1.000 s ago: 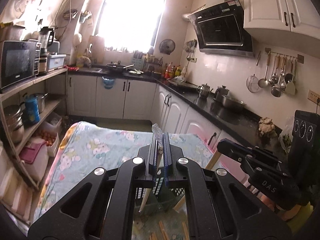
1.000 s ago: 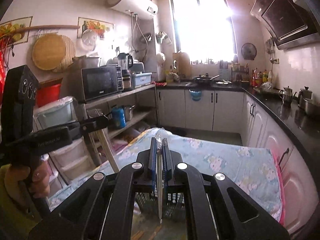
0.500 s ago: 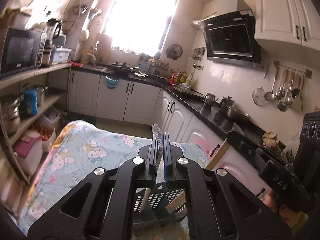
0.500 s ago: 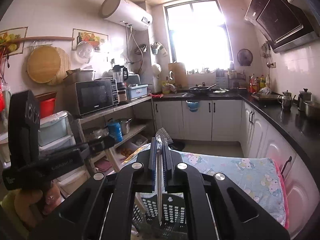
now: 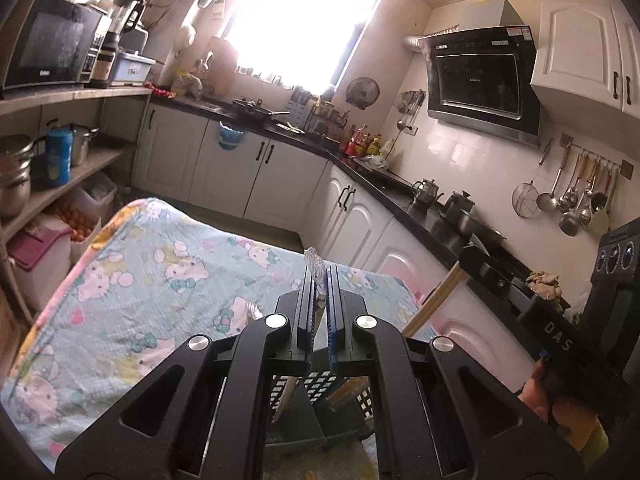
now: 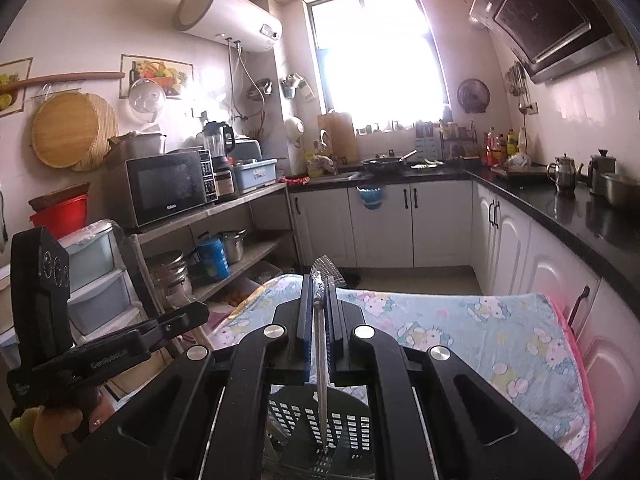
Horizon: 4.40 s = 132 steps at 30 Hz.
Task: Organize utensils
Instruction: 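Raise the left tool's chopstick above the caddy while the right tool carries its chopstick over it, then open the left tool to drop its chopstick into the caddy while the right tool releases its own, then withdraw both open tools from the caddy and lower them toward the remaining chopsticks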
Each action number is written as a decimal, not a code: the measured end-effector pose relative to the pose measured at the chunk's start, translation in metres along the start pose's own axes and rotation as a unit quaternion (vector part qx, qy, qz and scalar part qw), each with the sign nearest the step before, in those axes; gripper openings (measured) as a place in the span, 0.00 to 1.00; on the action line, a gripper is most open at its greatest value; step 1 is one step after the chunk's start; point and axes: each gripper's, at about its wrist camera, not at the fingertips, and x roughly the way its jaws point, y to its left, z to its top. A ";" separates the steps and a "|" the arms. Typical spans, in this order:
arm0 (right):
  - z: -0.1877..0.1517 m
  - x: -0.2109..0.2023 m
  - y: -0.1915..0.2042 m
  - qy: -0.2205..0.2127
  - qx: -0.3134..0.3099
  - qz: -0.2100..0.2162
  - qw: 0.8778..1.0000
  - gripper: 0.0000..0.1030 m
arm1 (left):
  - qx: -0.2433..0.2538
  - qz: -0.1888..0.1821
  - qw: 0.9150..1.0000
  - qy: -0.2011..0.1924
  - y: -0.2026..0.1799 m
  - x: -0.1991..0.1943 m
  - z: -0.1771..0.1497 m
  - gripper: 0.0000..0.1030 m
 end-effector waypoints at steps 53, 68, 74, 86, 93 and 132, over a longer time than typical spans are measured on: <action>-0.094 -0.037 -0.005 0.094 0.029 -0.062 0.993 0.41 | -0.016 0.039 0.998 0.051 0.041 -0.042 -0.072 0.54; -0.123 -0.066 0.007 0.117 0.018 -0.051 0.992 0.42 | -0.021 0.053 0.996 0.071 0.042 -0.070 -0.102 0.69; -0.136 -0.071 0.015 0.133 0.013 -0.042 0.990 0.42 | -0.009 0.062 0.995 0.079 0.038 -0.077 -0.113 0.69; -0.154 -0.081 0.025 0.149 0.007 -0.026 0.988 0.42 | 0.004 0.074 0.993 0.093 0.032 -0.089 -0.133 0.69; -0.158 -0.082 0.032 0.157 0.003 -0.016 0.988 0.42 | 0.020 0.077 0.991 0.110 0.026 -0.091 -0.149 0.69; -0.218 -0.003 0.029 0.305 0.017 0.055 0.951 0.26 | 0.073 0.060 0.956 0.279 0.005 -0.048 -0.243 0.14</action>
